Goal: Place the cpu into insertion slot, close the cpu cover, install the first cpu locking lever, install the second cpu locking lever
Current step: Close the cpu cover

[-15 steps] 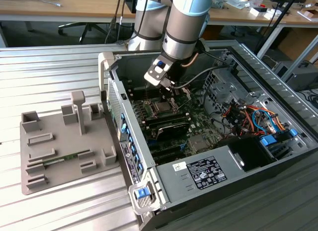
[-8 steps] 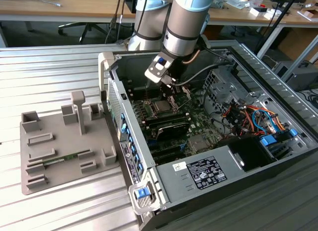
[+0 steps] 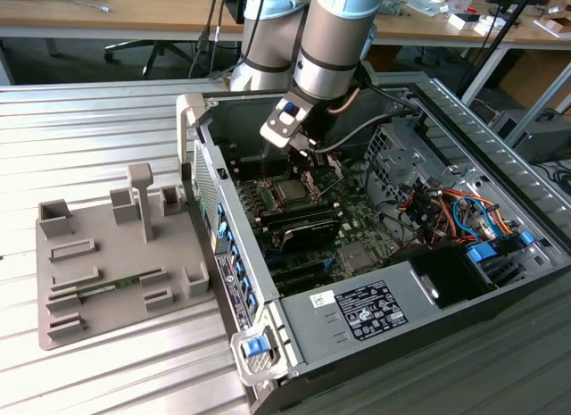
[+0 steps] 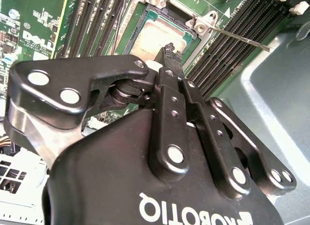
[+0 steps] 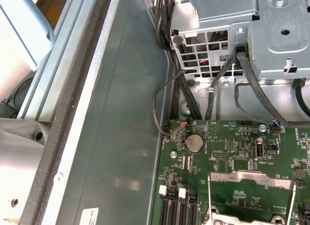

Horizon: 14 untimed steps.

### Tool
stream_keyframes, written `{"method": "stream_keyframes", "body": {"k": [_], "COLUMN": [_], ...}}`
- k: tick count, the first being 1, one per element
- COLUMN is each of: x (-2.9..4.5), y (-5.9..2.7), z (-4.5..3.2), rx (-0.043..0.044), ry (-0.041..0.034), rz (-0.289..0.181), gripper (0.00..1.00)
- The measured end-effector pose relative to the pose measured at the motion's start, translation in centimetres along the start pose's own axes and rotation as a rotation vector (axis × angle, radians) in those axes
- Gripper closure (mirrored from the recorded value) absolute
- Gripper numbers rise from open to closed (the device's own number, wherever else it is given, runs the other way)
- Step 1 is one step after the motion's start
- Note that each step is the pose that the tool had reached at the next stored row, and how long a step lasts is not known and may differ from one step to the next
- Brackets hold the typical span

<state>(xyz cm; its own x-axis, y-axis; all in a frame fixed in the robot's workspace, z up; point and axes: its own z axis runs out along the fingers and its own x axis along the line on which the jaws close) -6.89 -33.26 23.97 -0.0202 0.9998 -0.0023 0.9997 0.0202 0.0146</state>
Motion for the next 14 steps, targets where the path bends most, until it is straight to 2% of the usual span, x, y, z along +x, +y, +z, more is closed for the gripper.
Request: {"method": "stream_keyframes", "body": {"k": [14], "x": [0.00], "y": [0.00], "z": [-0.20], "rx": [0.0001], "ry": [-0.0001], "rz": [0.000], "gripper": [0.90]}}
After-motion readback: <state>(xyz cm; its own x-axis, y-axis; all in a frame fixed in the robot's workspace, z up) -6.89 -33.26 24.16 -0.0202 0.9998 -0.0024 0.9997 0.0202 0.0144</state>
